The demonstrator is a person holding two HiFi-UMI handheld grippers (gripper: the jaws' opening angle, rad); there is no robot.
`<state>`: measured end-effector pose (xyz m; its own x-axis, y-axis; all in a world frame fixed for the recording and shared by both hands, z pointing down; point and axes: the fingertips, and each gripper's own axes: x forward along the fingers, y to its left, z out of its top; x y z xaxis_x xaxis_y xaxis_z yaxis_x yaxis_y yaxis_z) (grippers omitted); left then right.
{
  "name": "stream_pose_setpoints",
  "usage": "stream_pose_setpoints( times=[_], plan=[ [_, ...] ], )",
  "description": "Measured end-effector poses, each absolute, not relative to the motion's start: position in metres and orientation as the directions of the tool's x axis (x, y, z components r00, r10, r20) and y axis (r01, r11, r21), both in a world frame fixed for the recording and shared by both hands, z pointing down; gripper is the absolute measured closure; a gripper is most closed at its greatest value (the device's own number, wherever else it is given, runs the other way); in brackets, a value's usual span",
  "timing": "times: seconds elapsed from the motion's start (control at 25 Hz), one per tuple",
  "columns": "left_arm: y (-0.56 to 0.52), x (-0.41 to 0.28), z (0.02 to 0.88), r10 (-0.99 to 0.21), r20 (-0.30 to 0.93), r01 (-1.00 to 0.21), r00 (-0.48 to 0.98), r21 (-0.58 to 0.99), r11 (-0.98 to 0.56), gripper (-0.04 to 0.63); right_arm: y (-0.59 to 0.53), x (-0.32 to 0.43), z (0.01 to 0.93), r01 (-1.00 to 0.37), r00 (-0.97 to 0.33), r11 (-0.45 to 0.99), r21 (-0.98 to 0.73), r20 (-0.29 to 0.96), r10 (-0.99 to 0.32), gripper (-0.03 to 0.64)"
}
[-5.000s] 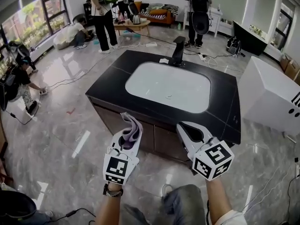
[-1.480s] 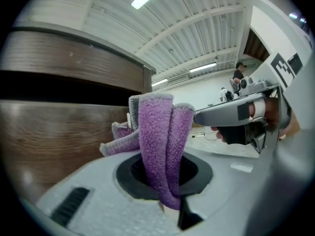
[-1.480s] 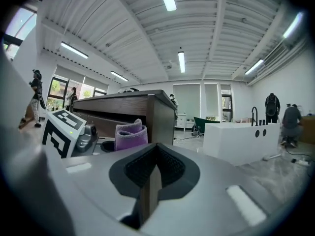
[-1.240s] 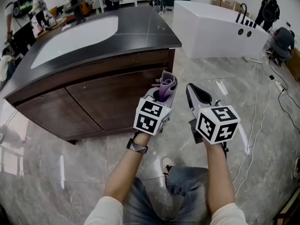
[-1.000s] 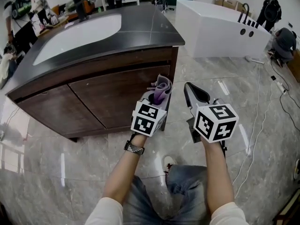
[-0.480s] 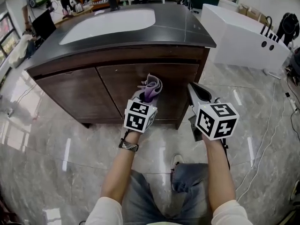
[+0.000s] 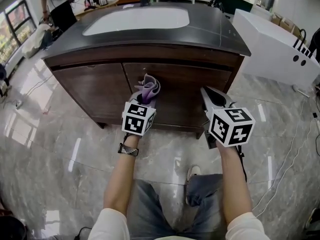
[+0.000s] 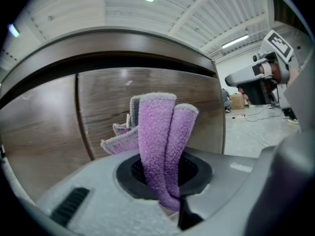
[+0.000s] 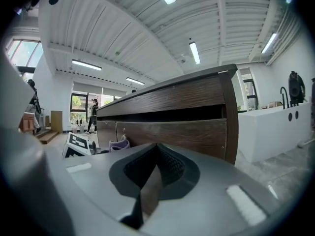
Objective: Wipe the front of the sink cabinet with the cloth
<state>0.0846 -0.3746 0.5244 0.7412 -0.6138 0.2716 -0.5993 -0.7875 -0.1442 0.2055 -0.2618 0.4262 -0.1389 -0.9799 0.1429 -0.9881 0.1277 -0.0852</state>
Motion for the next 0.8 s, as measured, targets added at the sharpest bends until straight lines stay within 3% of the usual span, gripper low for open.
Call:
stream_pose_setpoints(
  times=[0.44, 0.8],
  plan=[
    [-0.408, 0.018, 0.553, -0.696, 0.306, -0.692, 0.649, -0.143, -0.708, 0.546, -0.252, 0.221, 0.433, -0.994, -0.1, 0.092, -0.057, 0.164, -0.981, 0.611],
    [-0.392, 0.048, 0.597, -0.639, 0.369, -0.645, 0.675, -0.125, -0.754, 0.546, -0.236, 0.246, 0.435, -0.999, -0.042, 0.036, -0.038, 0.175, -0.984, 0.611]
  ],
)
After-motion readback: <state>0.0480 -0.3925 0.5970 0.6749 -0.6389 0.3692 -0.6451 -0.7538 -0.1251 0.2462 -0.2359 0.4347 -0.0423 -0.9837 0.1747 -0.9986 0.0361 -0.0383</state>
